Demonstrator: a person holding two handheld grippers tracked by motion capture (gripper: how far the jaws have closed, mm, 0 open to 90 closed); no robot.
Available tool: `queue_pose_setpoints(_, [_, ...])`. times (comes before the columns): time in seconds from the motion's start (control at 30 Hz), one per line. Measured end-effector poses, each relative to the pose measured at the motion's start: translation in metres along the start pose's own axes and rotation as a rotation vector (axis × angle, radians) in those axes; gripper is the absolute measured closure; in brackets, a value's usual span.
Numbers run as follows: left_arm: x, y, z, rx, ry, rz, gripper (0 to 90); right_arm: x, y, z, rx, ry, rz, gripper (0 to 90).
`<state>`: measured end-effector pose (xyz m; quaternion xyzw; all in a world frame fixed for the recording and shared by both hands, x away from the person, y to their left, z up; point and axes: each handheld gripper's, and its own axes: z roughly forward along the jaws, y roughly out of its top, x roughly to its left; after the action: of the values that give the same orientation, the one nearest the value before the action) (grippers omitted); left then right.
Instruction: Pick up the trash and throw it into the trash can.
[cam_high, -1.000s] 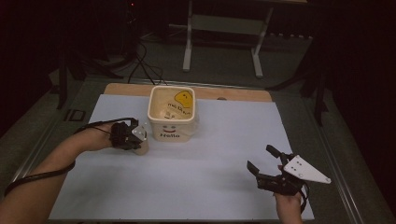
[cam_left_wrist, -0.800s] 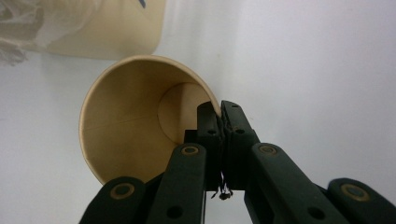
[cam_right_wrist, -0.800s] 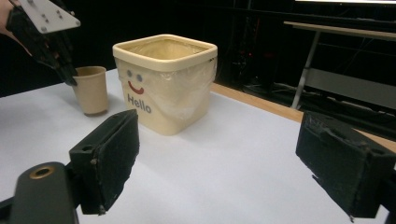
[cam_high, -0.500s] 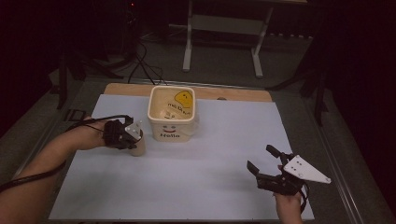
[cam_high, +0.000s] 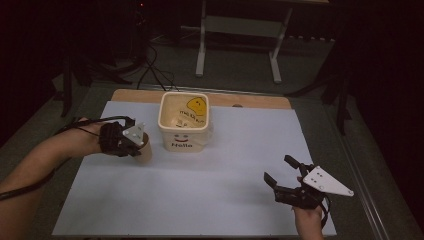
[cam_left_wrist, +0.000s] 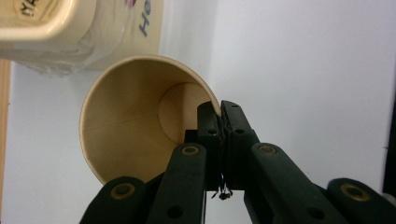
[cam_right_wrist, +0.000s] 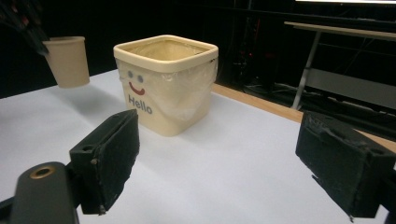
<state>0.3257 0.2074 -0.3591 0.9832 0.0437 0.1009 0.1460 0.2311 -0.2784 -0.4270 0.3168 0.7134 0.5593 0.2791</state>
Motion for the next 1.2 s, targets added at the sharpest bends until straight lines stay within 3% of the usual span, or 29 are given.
queue_pose_setpoints(0.23, [-0.001,0.009,-0.020,-0.007,-0.016,0.009,89.0,0.000,0.000,0.001,0.000,0.002,0.002,13.4])
queue_pose_setpoints(0.47, [0.000,0.018,-0.040,-0.002,0.004,0.021,89.0,0.000,0.000,0.002,-0.002,0.001,-0.002,13.4])
queue_pose_setpoints(0.9, [0.004,0.040,-0.066,-0.009,-0.002,0.036,89.0,0.000,0.000,0.001,-0.005,0.000,0.001,13.4])
queue_pose_setpoints(1.2, [0.016,0.057,-0.082,-0.003,-0.001,0.047,89.0,0.000,0.000,0.002,0.000,0.003,0.002,13.5])
